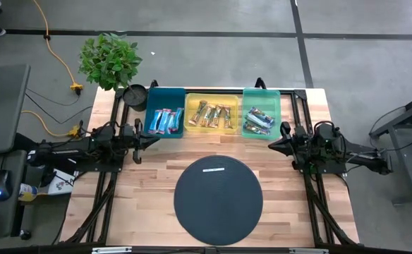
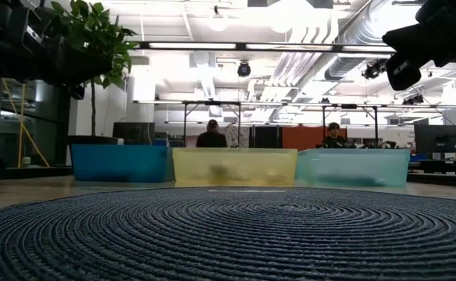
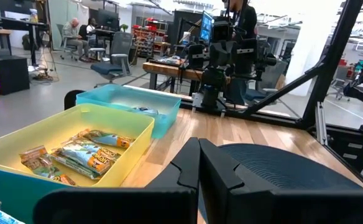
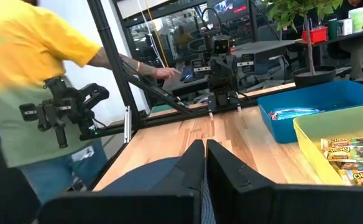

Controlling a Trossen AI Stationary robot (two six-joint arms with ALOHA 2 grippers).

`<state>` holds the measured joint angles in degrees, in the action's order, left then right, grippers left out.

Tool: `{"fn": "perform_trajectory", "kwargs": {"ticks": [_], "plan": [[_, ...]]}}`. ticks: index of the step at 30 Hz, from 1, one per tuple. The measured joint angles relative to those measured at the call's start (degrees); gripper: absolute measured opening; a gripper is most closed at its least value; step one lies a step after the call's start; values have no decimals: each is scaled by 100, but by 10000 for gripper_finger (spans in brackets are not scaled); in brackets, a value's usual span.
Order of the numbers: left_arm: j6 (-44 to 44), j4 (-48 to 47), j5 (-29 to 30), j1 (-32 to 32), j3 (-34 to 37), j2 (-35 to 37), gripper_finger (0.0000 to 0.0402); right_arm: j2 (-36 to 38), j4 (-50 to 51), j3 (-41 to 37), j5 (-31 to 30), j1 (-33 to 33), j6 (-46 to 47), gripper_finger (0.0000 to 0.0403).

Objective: Pick and place Granola Bars by type
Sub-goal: Return to Home Position

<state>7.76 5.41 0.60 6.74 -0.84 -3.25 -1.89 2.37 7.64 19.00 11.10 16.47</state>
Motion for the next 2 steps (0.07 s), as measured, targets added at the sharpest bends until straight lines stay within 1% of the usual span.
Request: {"fn": "perform_trajectory", "kwargs": {"ticks": [2], "plan": [[-1, 0, 0, 0, 0, 0, 0, 0, 0, 0, 0, -1, 0, 0]]}}
